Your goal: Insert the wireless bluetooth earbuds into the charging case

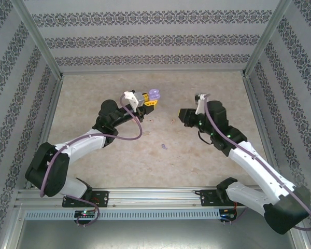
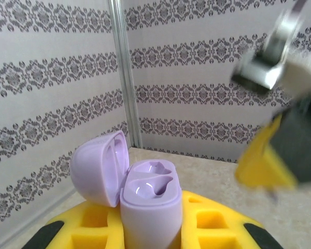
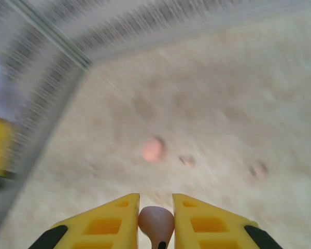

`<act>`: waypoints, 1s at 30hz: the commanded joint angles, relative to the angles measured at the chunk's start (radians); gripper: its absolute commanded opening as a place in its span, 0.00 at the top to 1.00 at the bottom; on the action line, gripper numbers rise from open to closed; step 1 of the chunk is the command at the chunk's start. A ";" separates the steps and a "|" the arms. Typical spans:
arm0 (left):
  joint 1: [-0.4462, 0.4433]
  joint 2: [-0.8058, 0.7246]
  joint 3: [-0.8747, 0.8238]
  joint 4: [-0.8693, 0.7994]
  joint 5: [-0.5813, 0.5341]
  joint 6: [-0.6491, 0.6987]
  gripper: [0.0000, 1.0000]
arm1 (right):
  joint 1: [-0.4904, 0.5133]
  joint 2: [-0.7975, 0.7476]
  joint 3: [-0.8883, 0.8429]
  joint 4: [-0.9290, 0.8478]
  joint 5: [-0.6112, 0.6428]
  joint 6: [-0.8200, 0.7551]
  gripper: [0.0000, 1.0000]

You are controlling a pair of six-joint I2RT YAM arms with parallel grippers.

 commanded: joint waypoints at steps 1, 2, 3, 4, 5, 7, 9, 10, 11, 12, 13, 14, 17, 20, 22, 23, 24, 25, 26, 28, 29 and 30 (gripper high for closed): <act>0.009 -0.053 -0.015 0.004 -0.014 0.018 1.00 | -0.004 0.054 -0.063 -0.126 0.078 0.019 0.80; 0.009 -0.061 -0.016 -0.001 -0.015 0.019 1.00 | -0.004 0.076 -0.077 -0.133 0.089 0.027 0.80; 0.009 -0.069 -0.015 -0.008 -0.016 0.020 1.00 | -0.005 0.102 -0.093 -0.138 0.094 0.037 0.80; 0.009 -0.076 -0.016 -0.013 -0.016 0.022 1.00 | -0.004 0.128 -0.104 -0.145 0.095 0.041 0.80; 0.009 -0.082 -0.017 -0.019 -0.016 0.024 1.00 | -0.001 0.154 -0.109 -0.151 0.099 0.046 0.81; 0.009 -0.096 -0.017 -0.030 -0.018 0.028 1.00 | 0.004 0.216 -0.112 -0.164 0.104 0.058 0.81; 0.009 -0.104 -0.018 -0.032 -0.019 0.029 1.00 | 0.018 0.270 -0.109 -0.175 0.117 0.064 0.82; 0.009 -0.106 -0.019 -0.032 -0.019 0.028 1.00 | 0.027 0.300 -0.103 -0.181 0.125 0.064 0.82; 0.009 -0.108 -0.018 -0.033 -0.019 0.028 1.00 | 0.035 0.322 -0.095 -0.194 0.134 0.064 0.82; 0.009 -0.107 -0.019 -0.035 -0.020 0.028 1.00 | 0.042 0.359 -0.082 -0.210 0.143 0.064 0.81; 0.009 -0.109 -0.018 -0.035 -0.021 0.025 1.00 | 0.053 0.394 -0.070 -0.224 0.153 0.063 0.82; 0.009 -0.110 -0.019 -0.032 -0.020 0.025 1.00 | 0.063 0.422 -0.057 -0.241 0.166 0.061 0.82; 0.009 -0.110 -0.021 -0.032 -0.020 0.026 1.00 | 0.092 0.499 -0.027 -0.272 0.197 0.052 0.82; 0.009 -0.111 -0.022 -0.032 -0.024 0.029 1.00 | 0.110 0.552 -0.006 -0.287 0.210 0.052 0.82; 0.009 -0.110 -0.022 -0.032 -0.024 0.031 1.00 | 0.116 0.577 0.005 -0.296 0.212 0.055 0.80; 0.009 -0.110 -0.022 -0.033 -0.024 0.032 1.00 | 0.119 0.588 0.010 -0.298 0.212 0.054 0.79; 0.009 -0.109 -0.021 -0.032 -0.024 0.034 1.00 | 0.123 0.595 0.012 -0.301 0.212 0.052 0.78; 0.009 -0.108 -0.024 -0.030 -0.025 0.034 1.00 | 0.125 0.601 0.015 -0.303 0.213 0.052 0.77; 0.009 -0.108 -0.024 -0.030 -0.024 0.035 1.00 | 0.128 0.606 0.019 -0.307 0.211 0.052 0.75; 0.009 -0.107 -0.026 -0.028 -0.025 0.035 1.00 | 0.132 0.611 0.021 -0.311 0.214 0.055 0.71; 0.009 -0.106 -0.026 -0.025 -0.025 0.035 1.00 | 0.134 0.613 0.022 -0.313 0.214 0.056 0.69; 0.009 -0.105 -0.027 -0.025 -0.025 0.035 1.00 | 0.135 0.614 0.023 -0.316 0.213 0.057 0.69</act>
